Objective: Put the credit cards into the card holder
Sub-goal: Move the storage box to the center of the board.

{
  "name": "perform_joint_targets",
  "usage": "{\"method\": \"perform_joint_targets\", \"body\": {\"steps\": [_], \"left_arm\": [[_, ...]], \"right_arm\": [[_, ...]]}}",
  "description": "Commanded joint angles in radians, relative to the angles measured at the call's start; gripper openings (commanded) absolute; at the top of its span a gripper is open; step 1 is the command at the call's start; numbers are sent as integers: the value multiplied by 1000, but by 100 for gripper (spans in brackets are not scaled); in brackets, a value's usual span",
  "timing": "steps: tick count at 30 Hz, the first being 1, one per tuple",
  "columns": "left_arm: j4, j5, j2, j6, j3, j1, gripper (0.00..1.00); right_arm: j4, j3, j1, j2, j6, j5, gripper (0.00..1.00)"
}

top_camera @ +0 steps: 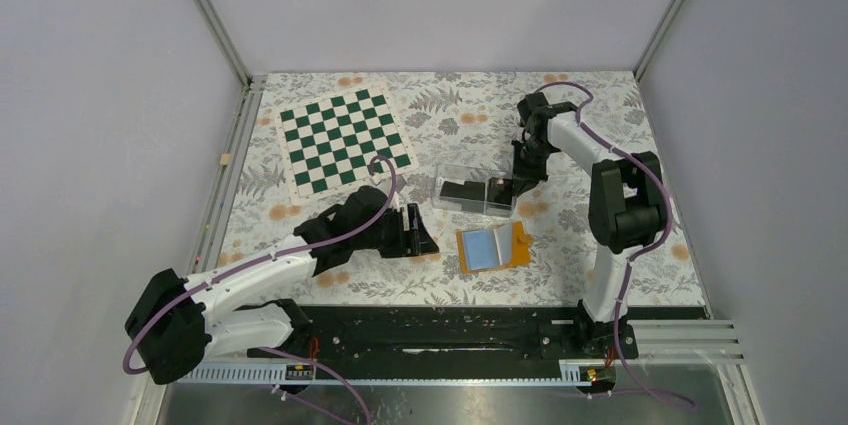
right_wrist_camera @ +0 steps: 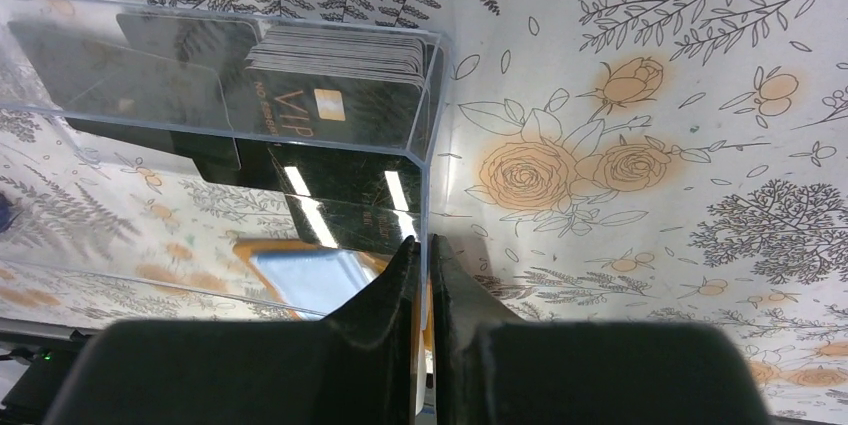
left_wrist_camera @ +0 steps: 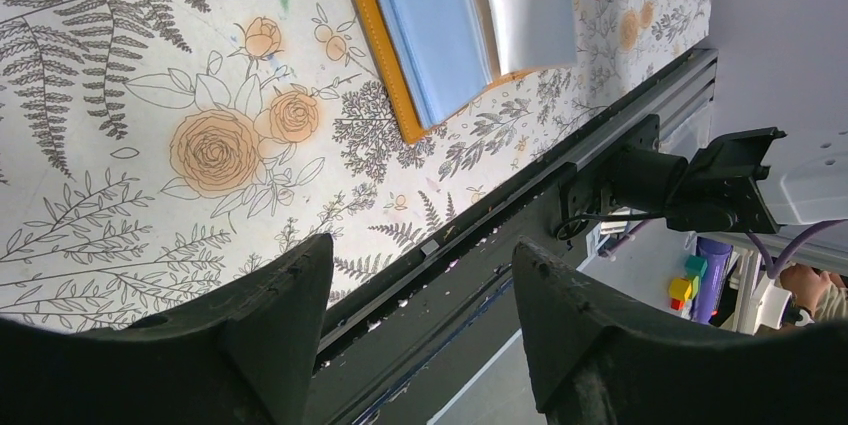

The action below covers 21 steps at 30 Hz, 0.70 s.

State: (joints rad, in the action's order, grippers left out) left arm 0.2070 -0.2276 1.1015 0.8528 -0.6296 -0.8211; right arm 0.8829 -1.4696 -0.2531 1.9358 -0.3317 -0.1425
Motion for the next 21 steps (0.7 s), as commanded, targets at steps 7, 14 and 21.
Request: {"method": "perform_joint_targets", "body": {"steps": [7,14,21], "left_arm": [[7,1,12,-18,-65,4,66],[9,-1,28,-20,-80,4,66],[17,4,39,-20,-97,4,73]], "right_arm": [[51,99,-24,-93,28,8,3],[68,140,-28,-147,37,1,4],[79,120,-28,-171,48,-6,27]]}}
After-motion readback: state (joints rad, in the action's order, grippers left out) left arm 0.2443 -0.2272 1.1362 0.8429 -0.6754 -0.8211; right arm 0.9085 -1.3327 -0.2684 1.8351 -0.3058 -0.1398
